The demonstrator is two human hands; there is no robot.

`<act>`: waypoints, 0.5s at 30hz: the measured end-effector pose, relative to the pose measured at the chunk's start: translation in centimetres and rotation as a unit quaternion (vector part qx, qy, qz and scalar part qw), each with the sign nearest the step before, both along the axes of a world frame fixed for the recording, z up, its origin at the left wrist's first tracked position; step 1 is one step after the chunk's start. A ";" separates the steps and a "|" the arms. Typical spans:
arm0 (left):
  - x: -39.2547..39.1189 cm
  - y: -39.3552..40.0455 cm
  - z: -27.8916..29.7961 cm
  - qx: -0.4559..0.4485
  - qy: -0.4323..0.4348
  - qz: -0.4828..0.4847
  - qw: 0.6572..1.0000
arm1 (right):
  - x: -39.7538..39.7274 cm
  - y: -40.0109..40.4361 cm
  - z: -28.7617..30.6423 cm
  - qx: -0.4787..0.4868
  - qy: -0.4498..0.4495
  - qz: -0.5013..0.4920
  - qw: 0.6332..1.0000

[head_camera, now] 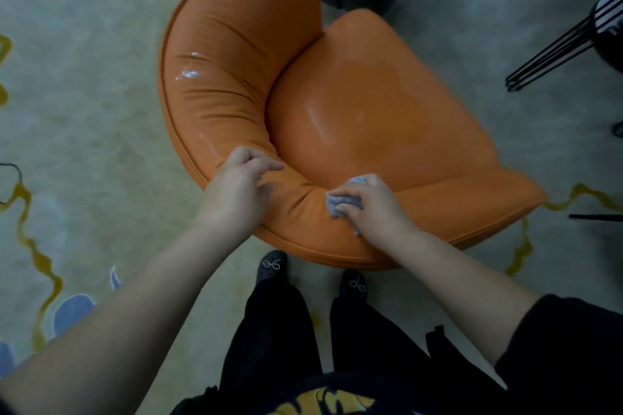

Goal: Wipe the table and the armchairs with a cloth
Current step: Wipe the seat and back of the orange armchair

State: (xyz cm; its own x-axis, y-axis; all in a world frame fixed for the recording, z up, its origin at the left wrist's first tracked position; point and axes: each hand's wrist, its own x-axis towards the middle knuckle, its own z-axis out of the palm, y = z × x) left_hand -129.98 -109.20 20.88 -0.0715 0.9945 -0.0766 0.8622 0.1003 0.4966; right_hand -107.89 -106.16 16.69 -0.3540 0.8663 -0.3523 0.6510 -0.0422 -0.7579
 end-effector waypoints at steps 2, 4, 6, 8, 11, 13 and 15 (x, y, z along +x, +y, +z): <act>-2.2 1.3 0.1 0.010 0.009 -0.003 1.000 | -2.5 -1.2 0.4 0.008 0.042 0.007 0.999; -4.6 2.3 0.2 0.003 0.022 -0.008 1.000 | -4.9 -1.9 0.5 0.006 0.064 0.002 0.998; -6.7 3.0 0.3 -0.013 0.033 -0.010 0.999 | -6.1 -1.9 0.6 0.001 0.067 -0.013 0.998; -8.5 3.2 0.4 -0.024 0.028 -0.015 0.999 | -6.1 -1.6 0.5 0.010 0.054 -0.037 0.998; -10.8 3.3 0.5 -0.030 0.031 -0.050 0.998 | -6.1 -1.5 0.2 0.022 0.011 -0.094 0.995; -12.0 3.7 0.4 -0.037 0.032 -0.065 0.997 | -7.5 -1.4 0.5 0.018 0.036 -0.142 0.989; -12.9 4.1 0.3 -0.035 0.032 -0.075 0.996 | -9.9 -1.2 1.0 0.031 0.074 -0.148 0.986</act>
